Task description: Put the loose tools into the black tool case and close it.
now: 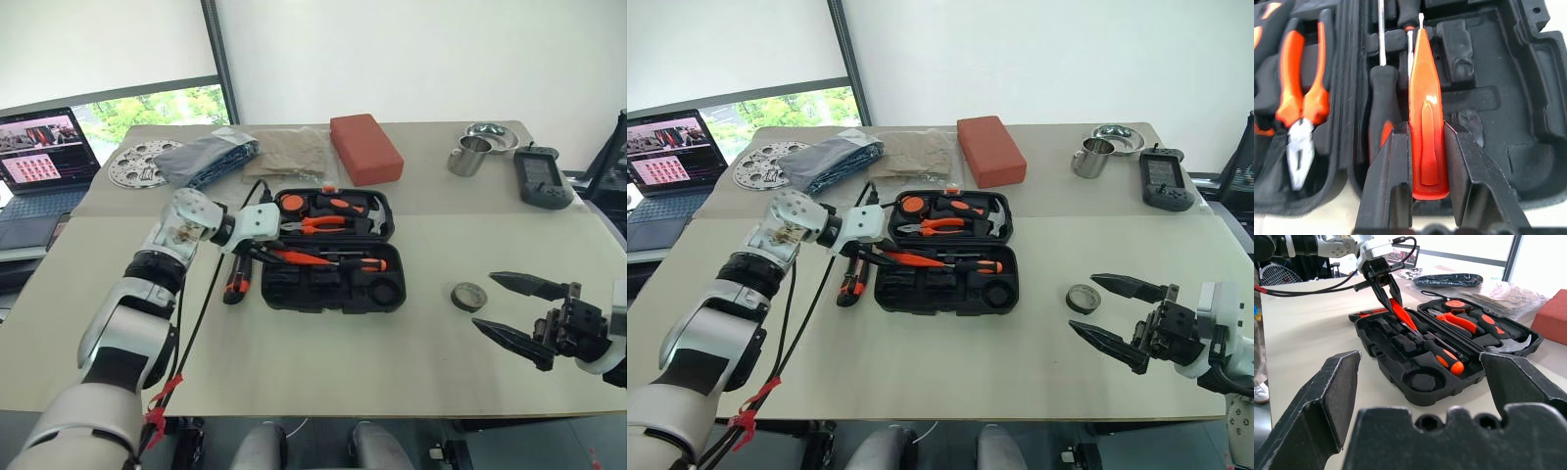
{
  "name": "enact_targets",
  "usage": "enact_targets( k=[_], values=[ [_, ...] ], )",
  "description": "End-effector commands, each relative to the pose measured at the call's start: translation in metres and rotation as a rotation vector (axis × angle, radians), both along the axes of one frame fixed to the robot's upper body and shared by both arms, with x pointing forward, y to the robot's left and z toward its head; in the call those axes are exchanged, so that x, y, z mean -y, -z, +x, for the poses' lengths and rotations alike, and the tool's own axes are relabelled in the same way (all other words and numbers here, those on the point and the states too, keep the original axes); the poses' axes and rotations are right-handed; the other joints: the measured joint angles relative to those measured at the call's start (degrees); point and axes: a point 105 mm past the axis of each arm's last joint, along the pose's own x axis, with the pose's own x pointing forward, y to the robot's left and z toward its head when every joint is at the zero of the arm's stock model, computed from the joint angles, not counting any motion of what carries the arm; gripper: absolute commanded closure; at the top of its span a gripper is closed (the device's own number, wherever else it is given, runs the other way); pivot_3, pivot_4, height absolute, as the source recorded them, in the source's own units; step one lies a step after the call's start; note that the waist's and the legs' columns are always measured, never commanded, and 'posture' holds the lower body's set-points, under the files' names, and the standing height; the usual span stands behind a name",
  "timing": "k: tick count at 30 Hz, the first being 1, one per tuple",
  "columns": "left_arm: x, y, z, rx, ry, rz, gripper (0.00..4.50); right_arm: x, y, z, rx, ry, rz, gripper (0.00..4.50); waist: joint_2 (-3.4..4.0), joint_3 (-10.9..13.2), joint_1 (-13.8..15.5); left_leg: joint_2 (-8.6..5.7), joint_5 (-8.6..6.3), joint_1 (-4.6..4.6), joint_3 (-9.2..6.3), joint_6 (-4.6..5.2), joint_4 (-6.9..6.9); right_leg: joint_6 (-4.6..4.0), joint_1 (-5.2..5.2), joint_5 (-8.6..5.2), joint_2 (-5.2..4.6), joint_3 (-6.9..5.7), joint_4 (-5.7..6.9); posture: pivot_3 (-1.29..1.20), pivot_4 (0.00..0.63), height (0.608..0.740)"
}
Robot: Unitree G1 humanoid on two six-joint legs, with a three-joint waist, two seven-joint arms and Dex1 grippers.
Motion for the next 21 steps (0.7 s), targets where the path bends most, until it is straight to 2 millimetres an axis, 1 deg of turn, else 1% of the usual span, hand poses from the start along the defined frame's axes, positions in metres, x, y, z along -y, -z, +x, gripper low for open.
enact_targets(
  k=[1, 8, 12, 16, 21],
  values=[
    [0.002, -0.008, 0.000, 0.025, 0.027, 0.009, 4.03, 0.000, -0.012, -0.002, 0.061, -0.008, -0.004, 0.00, 0.01, -0.01, -0.07, 0.01, 0.00, 0.00, -0.01, 0.00, 0.00, 0.00, 0.00, 0.00, 0.01, -0.01, 0.00, 0.00, 0.150, 0.707],
    [0.008, 0.000, -0.002, 0.012, 0.036, 0.014, 4.03, 0.002, -0.012, -0.001, 0.063, -0.010, -0.008, 0.00, 0.04, -0.03, 0.10, -0.01, 0.00, -0.01, -0.06, 0.00, 0.06, -0.02, 0.02, 0.01, 0.01, -0.01, 0.02, 0.00, 0.150, 0.707],
    [0.010, 0.001, 0.000, 0.023, 0.017, 0.027, 4.03, 0.004, -0.012, 0.000, 0.065, -0.014, -0.011, 0.00, 0.04, -0.02, 0.09, -0.02, 0.01, -0.03, -0.08, 0.01, 0.09, -0.02, 0.02, 0.01, 0.01, -0.02, 0.04, 0.00, 0.150, 0.707],
    [0.008, 0.001, 0.004, 0.032, -0.011, 0.038, 4.03, 0.005, -0.011, 0.000, 0.065, -0.016, -0.013, 0.00, 0.04, -0.02, 0.05, -0.02, 0.01, 0.00, -0.09, 0.02, 0.10, -0.02, 0.04, 0.01, 0.01, -0.01, 0.08, 0.00, 0.150, 0.707],
    [-0.001, 0.007, 0.005, 0.019, -0.037, 0.085, 4.03, 0.008, -0.009, -0.001, 0.063, -0.016, -0.016, 0.00, 0.05, -0.03, 0.04, -0.02, 0.02, 0.02, -0.09, 0.03, 0.11, -0.02, 0.04, 0.01, 0.01, -0.02, 0.13, 0.00, 0.150, 0.707]
  ],
)
